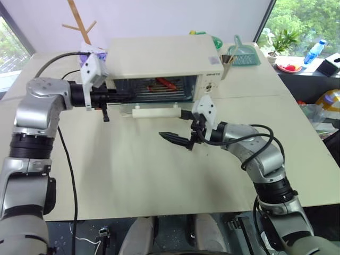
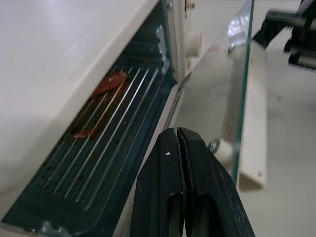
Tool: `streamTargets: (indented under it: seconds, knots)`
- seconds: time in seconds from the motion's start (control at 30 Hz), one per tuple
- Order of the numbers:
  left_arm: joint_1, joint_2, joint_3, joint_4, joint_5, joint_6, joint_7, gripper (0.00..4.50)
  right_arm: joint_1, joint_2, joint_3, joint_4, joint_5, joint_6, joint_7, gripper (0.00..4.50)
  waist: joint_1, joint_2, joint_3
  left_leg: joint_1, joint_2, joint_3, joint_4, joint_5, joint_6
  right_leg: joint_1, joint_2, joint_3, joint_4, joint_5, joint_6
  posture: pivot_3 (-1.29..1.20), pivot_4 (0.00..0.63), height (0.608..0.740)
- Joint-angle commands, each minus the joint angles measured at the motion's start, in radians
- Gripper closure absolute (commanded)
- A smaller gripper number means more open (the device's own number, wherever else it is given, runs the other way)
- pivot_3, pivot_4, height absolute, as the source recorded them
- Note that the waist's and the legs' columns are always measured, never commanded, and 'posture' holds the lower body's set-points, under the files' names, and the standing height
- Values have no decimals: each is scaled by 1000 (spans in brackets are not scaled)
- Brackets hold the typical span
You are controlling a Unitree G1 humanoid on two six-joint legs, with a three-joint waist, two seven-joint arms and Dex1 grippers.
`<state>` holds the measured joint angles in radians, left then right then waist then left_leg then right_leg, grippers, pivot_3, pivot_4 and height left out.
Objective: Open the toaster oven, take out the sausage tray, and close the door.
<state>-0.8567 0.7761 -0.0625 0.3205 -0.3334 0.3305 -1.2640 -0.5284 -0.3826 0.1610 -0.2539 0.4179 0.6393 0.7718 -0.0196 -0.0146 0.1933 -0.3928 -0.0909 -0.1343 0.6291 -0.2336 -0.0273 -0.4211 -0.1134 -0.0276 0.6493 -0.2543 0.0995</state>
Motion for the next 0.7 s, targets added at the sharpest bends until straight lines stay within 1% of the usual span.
streamTargets:
  seconds: [0.03,0.27,0.47,0.53,0.7]
  knots:
    - [-8,-8,11,24,25,-47,0,4460,-14,3,-9,-59,21,-3,-1,0,0,0,0,0,0,0,0,0,0,0,0,0,0,0,0,0,150,740]
    - [-16,-21,27,46,29,-48,-2,4460,-24,-63,-3,-42,-44,30,-40,0,1,0,0,0,0,0,0,0,0,0,0,0,0,0,1,0,150,740]
    - [-9,-30,33,41,21,-37,2,4460,6,-152,-8,-68,-57,61,-16,0,2,0,0,0,0,0,1,0,0,1,0,0,0,0,1,0,150,740]
    - [-1,-33,35,34,17,-28,4,4460,37,-195,-32,-109,-28,78,10,0,3,0,0,0,0,0,1,0,0,1,0,0,0,0,1,0,150,740]
    - [43,-45,43,2,2,4,17,4460,127,-300,-158,-248,131,148,102,0,4,0,0,-1,0,0,1,0,1,1,-1,0,-1,0,1,0,150,740]
